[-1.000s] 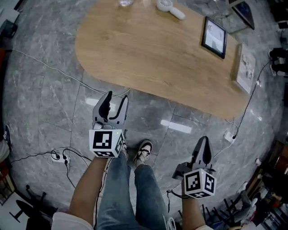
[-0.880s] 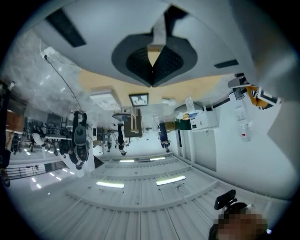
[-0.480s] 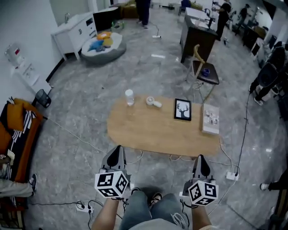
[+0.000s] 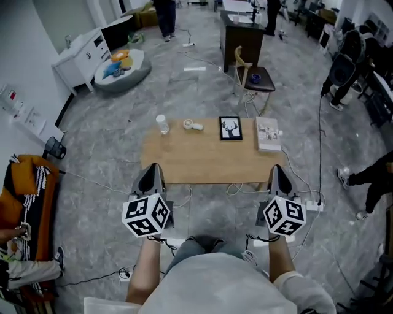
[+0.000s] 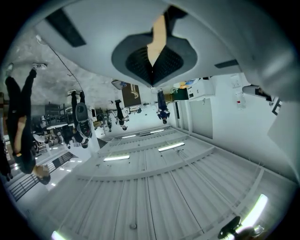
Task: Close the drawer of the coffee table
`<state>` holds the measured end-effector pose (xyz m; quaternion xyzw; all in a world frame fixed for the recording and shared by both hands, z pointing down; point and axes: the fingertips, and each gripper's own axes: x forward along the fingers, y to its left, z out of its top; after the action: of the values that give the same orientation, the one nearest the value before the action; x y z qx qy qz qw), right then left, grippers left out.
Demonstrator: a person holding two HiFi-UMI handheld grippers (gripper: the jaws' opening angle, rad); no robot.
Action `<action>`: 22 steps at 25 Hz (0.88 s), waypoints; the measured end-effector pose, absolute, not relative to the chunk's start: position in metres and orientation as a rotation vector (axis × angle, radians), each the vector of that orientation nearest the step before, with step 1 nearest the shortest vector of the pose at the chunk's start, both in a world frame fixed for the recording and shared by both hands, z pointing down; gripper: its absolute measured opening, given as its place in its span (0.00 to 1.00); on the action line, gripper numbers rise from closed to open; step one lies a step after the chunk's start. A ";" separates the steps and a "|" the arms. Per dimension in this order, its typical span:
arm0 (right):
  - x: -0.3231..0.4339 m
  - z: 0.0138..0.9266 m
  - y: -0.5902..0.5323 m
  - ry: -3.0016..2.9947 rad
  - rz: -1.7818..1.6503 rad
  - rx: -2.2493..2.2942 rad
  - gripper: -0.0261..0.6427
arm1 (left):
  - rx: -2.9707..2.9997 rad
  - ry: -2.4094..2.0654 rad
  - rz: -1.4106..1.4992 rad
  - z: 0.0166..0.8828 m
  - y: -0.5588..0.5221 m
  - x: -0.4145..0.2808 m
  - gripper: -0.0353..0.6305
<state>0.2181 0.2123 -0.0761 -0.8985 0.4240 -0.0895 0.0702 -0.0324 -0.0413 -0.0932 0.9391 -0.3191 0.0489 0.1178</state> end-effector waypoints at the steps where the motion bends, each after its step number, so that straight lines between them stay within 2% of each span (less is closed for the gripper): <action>1: 0.217 -0.075 0.215 1.258 -0.281 -2.704 0.04 | 2.755 -0.921 0.148 -0.094 -0.040 -0.029 0.05; 8: 0.204 -0.075 0.220 1.266 -0.262 -2.881 0.04 | 2.766 -0.873 0.171 -0.088 -0.045 -0.019 0.05; 22: 0.192 -0.097 0.199 1.297 -0.216 -2.891 0.04 | 2.779 -0.822 0.177 -0.089 -0.058 -0.018 0.05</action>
<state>0.1923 0.1991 -0.0970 -0.9102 0.4082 -0.0680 -0.0173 -0.0184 -0.0577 -0.0890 0.9503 -0.2811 0.0607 0.1189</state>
